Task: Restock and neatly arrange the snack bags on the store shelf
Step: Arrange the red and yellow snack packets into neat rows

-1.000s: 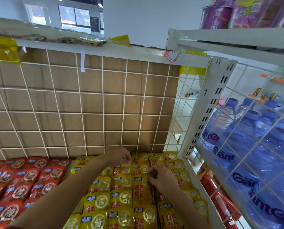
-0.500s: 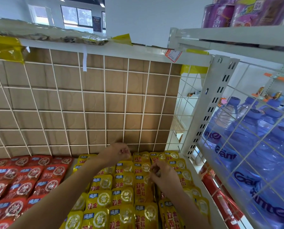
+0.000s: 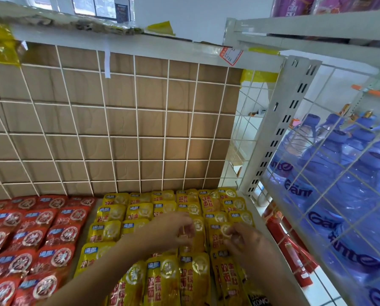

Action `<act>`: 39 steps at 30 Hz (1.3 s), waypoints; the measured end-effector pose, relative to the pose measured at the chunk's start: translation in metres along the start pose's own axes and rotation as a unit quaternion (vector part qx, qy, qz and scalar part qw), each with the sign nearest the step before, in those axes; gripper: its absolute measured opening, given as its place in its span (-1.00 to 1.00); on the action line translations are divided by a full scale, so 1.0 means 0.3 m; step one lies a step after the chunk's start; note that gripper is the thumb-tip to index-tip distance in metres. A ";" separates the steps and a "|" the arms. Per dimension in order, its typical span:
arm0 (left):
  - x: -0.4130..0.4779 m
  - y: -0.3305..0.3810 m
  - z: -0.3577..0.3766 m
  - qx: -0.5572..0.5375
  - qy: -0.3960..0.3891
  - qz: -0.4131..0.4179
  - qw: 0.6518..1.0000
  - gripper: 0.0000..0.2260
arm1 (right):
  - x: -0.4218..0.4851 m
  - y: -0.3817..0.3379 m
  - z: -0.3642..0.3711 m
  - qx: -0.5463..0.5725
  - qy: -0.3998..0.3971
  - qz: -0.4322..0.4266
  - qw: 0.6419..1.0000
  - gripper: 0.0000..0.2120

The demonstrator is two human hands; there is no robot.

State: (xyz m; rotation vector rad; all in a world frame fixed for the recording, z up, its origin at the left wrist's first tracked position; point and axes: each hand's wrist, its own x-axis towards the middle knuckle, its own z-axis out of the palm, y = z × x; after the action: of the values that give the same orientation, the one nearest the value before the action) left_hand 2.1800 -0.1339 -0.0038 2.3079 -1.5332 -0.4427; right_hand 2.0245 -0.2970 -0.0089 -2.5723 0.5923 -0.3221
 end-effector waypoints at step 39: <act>0.133 -0.004 0.033 -0.098 -0.034 0.017 0.994 -0.88 | -0.022 0.093 -0.023 0.161 0.029 0.093 0.982 -0.63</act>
State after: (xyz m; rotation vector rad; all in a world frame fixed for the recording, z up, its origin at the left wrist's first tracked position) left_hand 2.1914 -0.1715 -0.0161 2.1330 -1.4852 -0.6388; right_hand 2.0066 -0.3188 -0.0178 -2.1869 0.7324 -0.3946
